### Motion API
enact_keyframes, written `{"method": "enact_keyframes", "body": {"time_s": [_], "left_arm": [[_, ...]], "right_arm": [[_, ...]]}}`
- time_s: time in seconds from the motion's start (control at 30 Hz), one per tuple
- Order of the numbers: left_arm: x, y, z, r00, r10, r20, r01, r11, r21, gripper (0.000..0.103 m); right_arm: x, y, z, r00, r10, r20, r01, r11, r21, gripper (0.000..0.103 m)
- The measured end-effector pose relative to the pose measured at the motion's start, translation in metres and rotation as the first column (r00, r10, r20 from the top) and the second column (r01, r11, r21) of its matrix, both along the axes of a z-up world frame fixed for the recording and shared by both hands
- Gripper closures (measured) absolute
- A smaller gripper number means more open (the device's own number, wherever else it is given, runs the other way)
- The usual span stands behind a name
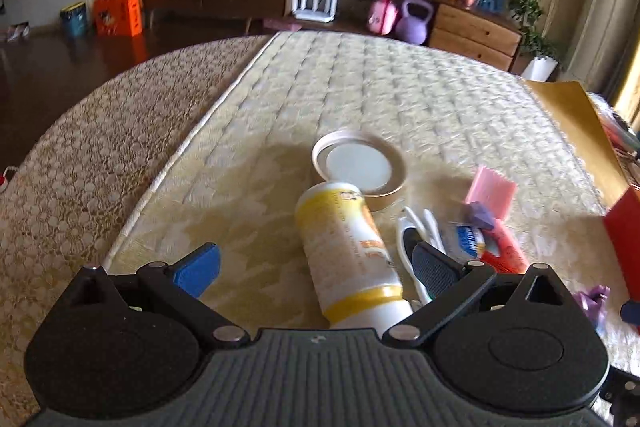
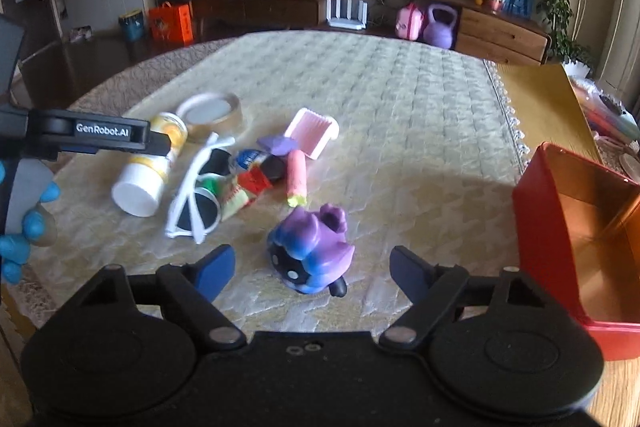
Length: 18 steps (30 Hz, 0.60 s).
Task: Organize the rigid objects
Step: 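Close the left gripper on the bottle while the right gripper grasps the purple toy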
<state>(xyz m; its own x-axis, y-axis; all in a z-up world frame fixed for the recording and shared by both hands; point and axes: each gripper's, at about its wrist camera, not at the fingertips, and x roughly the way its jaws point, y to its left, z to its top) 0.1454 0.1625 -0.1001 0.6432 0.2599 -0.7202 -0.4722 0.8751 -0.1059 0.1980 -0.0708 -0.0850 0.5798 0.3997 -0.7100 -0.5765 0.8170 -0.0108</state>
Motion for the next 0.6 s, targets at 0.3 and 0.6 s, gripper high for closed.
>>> {"method": "enact_keyframes", "body": {"time_s": [0.3, 0.6], "left_arm": [[0.012, 0.005, -0.018, 0.999, 0.013, -0.036, -0.015, 0.999, -0.041, 0.008], [0.011, 0.001, -0.017, 1.0, -0.016, -0.016, 0.015, 0.998, -0.066, 0.027]], "right_arm": [[0.012, 0.008, -0.014, 0.999, -0.004, -0.031, 0.004, 1.0, -0.021, 0.024], [0.023, 0.011, -0.022, 0.997, -0.037, -0.066, 0.035, 0.999, -0.023, 0.034]]}}
